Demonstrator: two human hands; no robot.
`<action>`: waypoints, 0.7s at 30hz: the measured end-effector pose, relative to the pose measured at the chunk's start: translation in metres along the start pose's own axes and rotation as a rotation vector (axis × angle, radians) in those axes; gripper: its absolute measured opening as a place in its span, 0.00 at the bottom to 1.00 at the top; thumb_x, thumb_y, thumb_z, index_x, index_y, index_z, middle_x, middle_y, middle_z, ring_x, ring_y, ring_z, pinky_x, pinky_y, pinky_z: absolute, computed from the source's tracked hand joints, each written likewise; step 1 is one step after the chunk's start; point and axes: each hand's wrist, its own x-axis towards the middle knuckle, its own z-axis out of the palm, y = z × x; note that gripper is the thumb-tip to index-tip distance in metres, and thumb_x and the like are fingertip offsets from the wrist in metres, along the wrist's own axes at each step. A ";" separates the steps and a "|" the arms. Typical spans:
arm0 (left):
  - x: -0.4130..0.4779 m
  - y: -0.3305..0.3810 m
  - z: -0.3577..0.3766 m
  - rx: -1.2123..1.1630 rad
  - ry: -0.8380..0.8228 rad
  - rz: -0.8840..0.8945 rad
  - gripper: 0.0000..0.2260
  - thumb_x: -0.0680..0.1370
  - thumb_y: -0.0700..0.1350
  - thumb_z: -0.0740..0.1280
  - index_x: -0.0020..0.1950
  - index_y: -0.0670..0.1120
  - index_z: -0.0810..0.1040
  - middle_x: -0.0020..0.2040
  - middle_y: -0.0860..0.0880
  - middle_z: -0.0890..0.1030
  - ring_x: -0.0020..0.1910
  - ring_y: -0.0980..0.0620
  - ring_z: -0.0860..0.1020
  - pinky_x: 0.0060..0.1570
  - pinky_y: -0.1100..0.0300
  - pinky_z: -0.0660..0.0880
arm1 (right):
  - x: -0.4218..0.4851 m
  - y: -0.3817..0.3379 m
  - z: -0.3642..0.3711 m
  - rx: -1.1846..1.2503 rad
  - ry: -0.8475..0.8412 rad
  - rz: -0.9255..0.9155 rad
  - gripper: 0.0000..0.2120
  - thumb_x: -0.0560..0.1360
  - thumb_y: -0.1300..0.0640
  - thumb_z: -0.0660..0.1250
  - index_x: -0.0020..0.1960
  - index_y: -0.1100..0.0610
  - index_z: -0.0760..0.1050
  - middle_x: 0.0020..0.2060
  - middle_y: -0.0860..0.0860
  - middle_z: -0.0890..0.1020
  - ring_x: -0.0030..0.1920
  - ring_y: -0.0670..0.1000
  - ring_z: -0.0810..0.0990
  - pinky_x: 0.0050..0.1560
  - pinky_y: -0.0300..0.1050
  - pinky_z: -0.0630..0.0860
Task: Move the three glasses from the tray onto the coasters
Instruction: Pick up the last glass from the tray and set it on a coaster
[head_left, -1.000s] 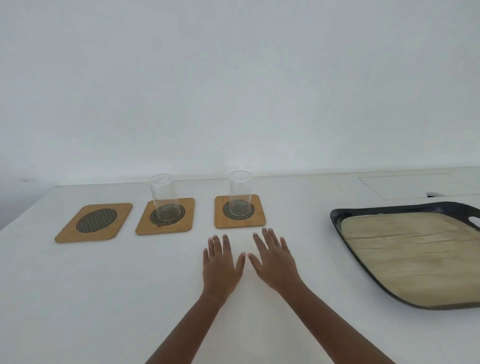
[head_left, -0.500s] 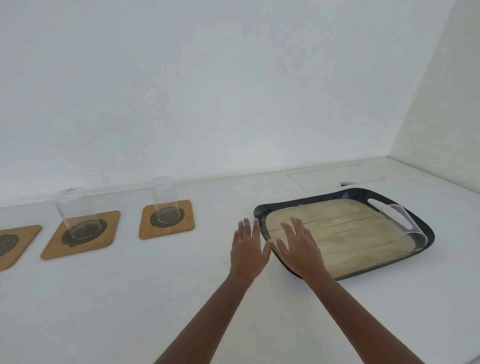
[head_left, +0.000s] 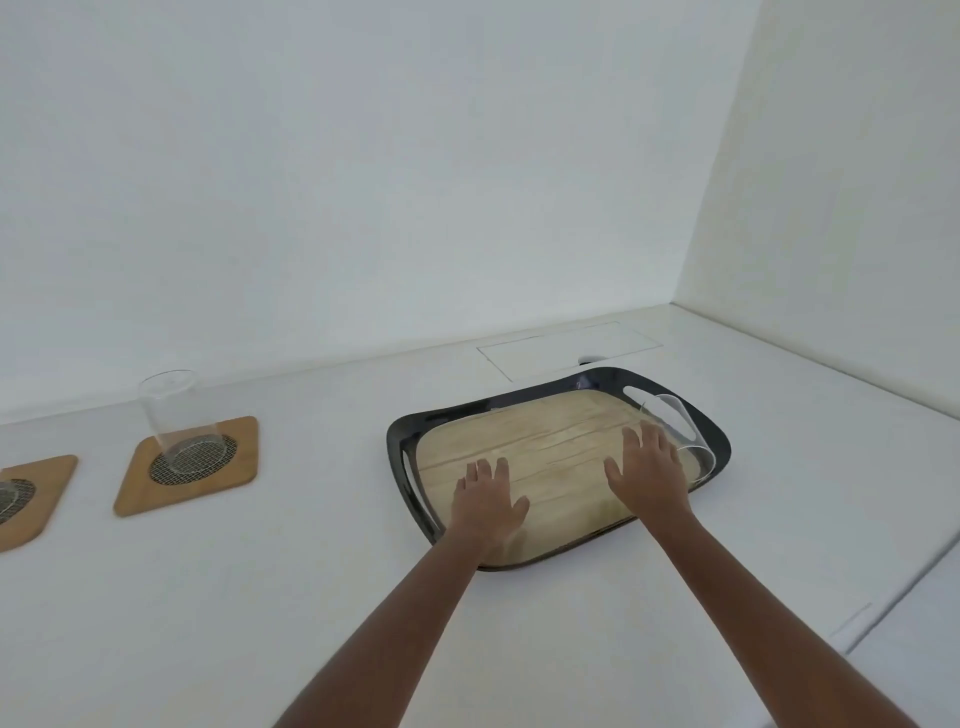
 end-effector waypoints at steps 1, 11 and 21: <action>0.004 0.002 0.002 0.004 -0.016 -0.002 0.29 0.80 0.53 0.54 0.76 0.43 0.47 0.77 0.38 0.50 0.76 0.40 0.48 0.74 0.47 0.49 | 0.005 0.008 0.000 -0.029 0.002 0.009 0.21 0.76 0.55 0.60 0.65 0.65 0.64 0.68 0.63 0.66 0.71 0.59 0.61 0.69 0.54 0.62; 0.030 0.000 0.019 0.081 -0.131 -0.039 0.31 0.79 0.58 0.50 0.75 0.44 0.41 0.77 0.41 0.40 0.76 0.41 0.40 0.74 0.43 0.40 | 0.033 0.042 -0.002 -0.159 -0.059 0.144 0.21 0.76 0.54 0.59 0.65 0.64 0.63 0.62 0.61 0.71 0.60 0.60 0.72 0.56 0.54 0.75; 0.040 -0.014 0.019 0.170 -0.170 -0.001 0.34 0.77 0.64 0.47 0.75 0.48 0.37 0.77 0.44 0.37 0.76 0.43 0.37 0.73 0.43 0.37 | 0.060 0.047 0.000 -0.155 -0.175 0.242 0.29 0.75 0.57 0.61 0.70 0.63 0.53 0.66 0.65 0.65 0.62 0.63 0.71 0.57 0.54 0.75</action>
